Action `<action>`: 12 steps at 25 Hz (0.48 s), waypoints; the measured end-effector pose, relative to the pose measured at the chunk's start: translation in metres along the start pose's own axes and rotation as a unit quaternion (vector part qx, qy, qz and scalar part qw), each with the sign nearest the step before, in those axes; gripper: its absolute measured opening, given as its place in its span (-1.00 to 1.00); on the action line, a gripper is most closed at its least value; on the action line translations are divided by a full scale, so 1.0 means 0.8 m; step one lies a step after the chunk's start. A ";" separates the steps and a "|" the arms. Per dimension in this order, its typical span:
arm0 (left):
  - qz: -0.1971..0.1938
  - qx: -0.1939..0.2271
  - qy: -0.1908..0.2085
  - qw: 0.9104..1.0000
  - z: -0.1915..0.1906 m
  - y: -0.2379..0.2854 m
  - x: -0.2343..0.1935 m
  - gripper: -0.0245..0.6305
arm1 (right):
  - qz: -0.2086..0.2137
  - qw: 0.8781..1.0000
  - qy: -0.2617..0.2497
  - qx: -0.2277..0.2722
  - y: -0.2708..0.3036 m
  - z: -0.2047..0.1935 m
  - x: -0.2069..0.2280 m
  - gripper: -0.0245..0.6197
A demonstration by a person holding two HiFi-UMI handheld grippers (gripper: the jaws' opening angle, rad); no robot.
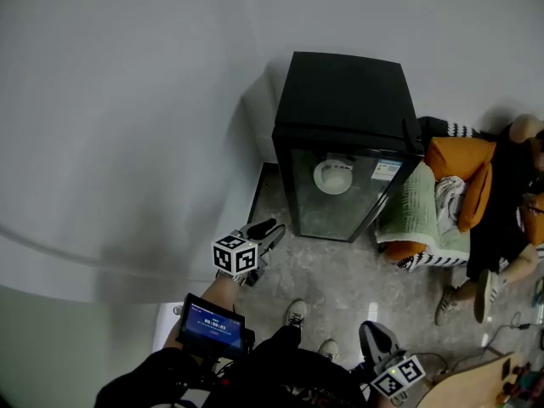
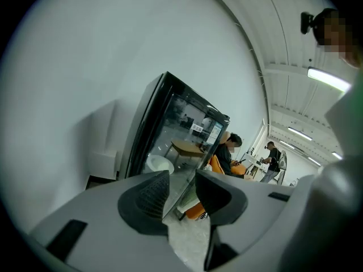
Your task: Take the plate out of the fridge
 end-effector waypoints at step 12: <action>0.015 -0.006 0.050 0.999 0.072 0.091 -0.108 -0.37 | -0.065 0.998 0.000 -0.012 0.028 -0.002 -0.017 -0.91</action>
Point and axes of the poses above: the fingertips, and each gripper's own axes: y forward along the fingers, x to its right, z out of its top, the point moved 7 cm from there along -y, backward along the fingers, and after that the axes turned 2 degrees about x, right-handed, at the moved point
